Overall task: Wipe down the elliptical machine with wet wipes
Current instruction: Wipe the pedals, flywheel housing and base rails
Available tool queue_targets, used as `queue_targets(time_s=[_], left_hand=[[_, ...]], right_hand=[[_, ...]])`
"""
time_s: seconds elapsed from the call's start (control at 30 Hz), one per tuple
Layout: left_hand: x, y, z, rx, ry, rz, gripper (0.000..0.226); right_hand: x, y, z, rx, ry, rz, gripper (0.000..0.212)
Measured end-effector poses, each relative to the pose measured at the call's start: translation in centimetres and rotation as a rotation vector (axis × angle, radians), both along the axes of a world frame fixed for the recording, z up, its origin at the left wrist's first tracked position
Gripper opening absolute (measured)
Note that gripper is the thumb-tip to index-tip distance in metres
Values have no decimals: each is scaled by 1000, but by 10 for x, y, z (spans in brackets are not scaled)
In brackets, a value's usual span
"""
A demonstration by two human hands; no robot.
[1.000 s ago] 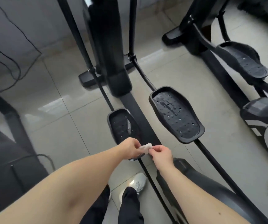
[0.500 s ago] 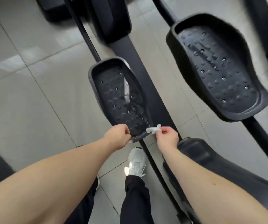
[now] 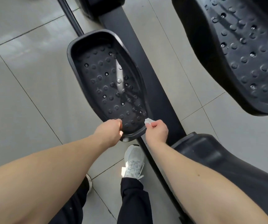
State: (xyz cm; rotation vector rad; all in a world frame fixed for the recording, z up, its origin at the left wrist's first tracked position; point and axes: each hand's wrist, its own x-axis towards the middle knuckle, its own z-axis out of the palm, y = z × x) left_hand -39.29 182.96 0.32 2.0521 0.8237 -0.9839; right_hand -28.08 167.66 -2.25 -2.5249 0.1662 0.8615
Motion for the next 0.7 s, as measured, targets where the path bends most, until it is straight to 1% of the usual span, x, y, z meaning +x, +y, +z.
queue_targets(time_s=[0.1, 0.17, 0.27, 0.37, 0.47, 0.6, 0.7], left_hand=[[-2, 3, -5, 4, -2, -24, 6], [-3, 6, -8, 18, -15, -53, 2], [-2, 7, -12, 35, -19, -50, 6], [-1, 3, -14, 51, -5, -31, 9], [1, 0, -13, 66, 4, -19, 6], [1, -1, -14, 66, -18, 1, 8], [-2, -2, -18, 69, -18, 4, 9]], right_hand=[[36, 12, -5, 24, -64, 15, 12], [52, 19, -4, 51, -25, 124, 11], [46, 14, 3, 25, -26, 290, 19], [20, -11, 2, -25, -12, 362, 24], [10, -21, 5, -75, 73, 377, 30], [44, 5, 3, -90, -7, 284, 34], [38, 3, 0, -99, -3, 320, 31]])
